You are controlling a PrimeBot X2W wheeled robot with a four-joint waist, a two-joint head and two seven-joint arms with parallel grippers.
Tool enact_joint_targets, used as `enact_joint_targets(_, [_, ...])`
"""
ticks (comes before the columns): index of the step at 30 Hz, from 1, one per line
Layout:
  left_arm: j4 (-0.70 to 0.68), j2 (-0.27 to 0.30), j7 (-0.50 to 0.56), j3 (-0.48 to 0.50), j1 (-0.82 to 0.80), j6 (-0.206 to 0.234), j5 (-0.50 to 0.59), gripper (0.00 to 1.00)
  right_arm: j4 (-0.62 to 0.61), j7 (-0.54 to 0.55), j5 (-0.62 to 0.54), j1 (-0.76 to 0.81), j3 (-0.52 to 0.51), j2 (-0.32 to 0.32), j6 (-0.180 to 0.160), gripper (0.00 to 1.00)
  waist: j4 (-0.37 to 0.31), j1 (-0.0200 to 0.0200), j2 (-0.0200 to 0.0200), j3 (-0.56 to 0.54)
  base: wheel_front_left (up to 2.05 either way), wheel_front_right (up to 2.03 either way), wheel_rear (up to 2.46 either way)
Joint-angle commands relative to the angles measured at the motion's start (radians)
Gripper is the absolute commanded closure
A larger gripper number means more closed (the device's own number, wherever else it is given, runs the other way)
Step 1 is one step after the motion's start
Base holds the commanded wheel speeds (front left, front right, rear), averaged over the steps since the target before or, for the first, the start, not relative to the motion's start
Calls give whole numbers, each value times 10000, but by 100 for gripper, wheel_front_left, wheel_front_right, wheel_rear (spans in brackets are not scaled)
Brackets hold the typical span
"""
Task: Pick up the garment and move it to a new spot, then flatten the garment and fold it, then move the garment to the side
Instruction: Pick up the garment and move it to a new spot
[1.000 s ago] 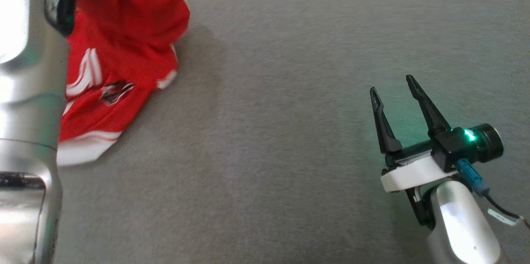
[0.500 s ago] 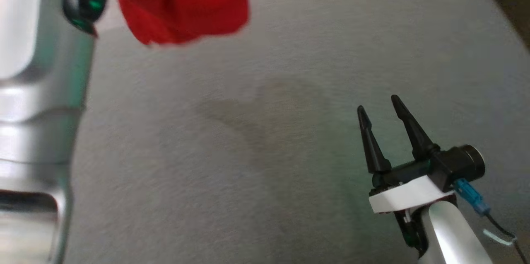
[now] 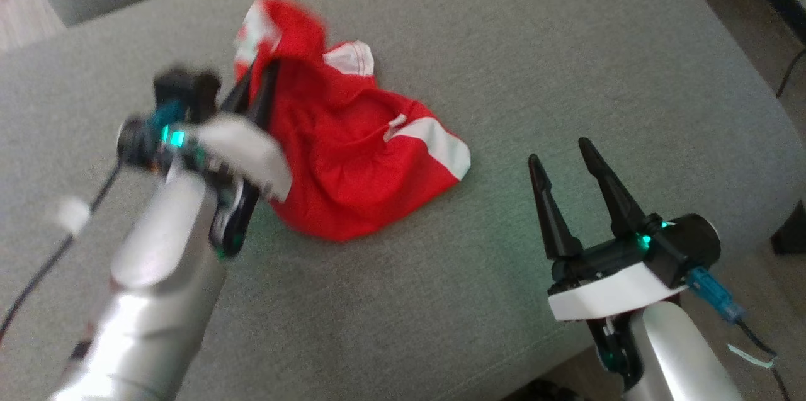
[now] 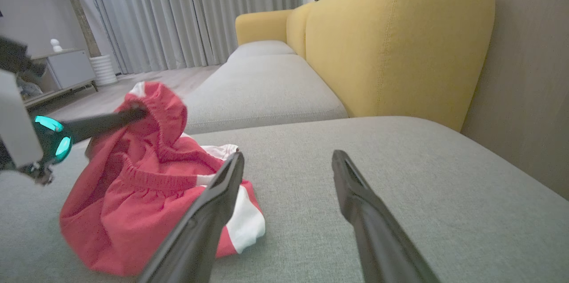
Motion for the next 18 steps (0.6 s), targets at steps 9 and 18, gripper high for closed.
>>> enact_joint_targets(9, [1070, -342, -2886, 680, 843, 289, -38, 0, -32, -53, 12, -378, -209, 52, -7, 0, 1222, -2, -1, 309, 0, 0, 0])
enact_joint_targets(18, [-2146, -876, -3041, 2188, 3219, 1183, 1509, 0, 418, -53, -398, -99, -509, 52, -7, 0, 2984, -2, -1, -993, 0, 0, 0])
